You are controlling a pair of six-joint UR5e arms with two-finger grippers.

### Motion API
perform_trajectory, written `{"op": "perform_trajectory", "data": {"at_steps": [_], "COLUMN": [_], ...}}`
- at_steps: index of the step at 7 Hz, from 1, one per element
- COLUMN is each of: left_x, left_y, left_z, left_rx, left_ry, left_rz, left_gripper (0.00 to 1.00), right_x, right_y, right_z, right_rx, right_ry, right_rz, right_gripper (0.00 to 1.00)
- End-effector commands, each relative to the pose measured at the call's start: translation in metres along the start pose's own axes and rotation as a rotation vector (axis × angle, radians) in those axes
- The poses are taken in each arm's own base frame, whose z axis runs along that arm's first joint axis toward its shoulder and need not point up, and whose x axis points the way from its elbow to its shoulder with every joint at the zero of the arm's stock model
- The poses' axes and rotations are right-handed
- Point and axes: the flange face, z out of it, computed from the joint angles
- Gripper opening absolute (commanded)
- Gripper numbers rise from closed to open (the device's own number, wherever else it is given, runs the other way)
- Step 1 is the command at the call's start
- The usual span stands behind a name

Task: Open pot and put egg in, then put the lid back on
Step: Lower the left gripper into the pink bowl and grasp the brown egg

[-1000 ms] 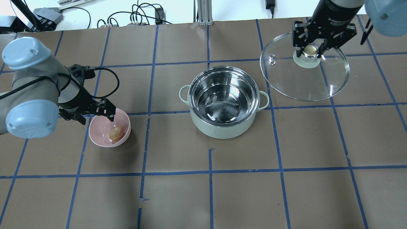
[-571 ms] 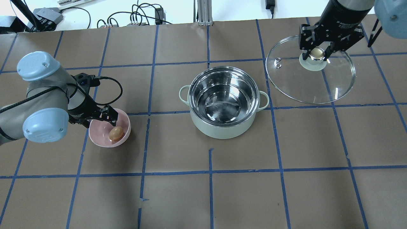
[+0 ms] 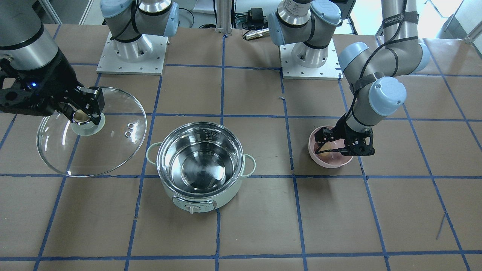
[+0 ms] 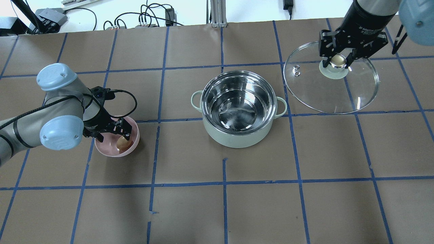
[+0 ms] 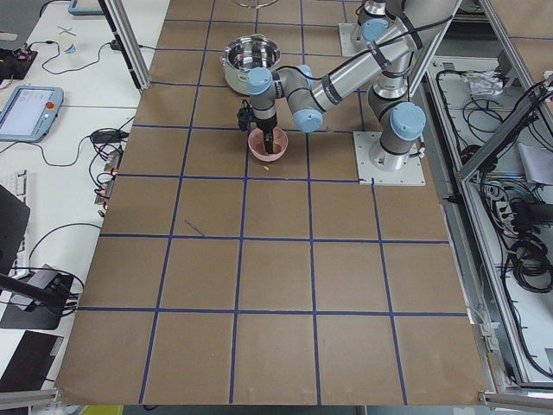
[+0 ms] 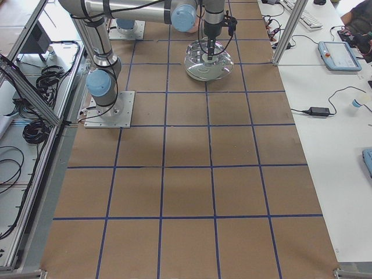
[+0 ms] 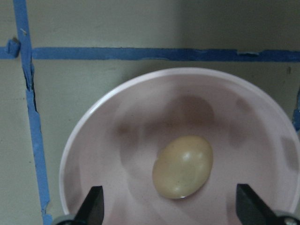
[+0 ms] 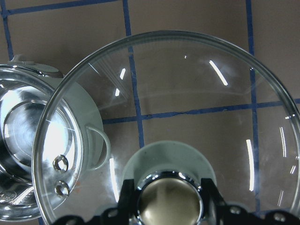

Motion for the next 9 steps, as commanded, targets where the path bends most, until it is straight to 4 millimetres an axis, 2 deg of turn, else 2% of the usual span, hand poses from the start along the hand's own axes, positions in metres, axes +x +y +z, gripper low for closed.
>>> {"op": "perform_trajectory", "data": {"at_steps": [1,5,9], "left_x": [-0.001,-0.001,-0.001], "left_y": [-0.004,-0.006,-0.008], "left_z": [0.009,0.010,0.021], "left_rx": [-0.018,-0.015,-0.039], "left_ry": [0.008,0.007,0.016], "left_rz": [-0.002,0.001,0.008], "left_gripper": [0.98,0.98,0.98], "right_x": [0.000,-0.001,-0.001], "right_y": [0.000,0.000,0.000], "right_z": [0.000,0.000,0.001], "right_rx": [0.000,0.000,-0.001], "right_ry": [0.000,-0.006,-0.006], "right_rz": [0.000,0.000,-0.001], "right_gripper": [0.20,0.20,0.20]}}
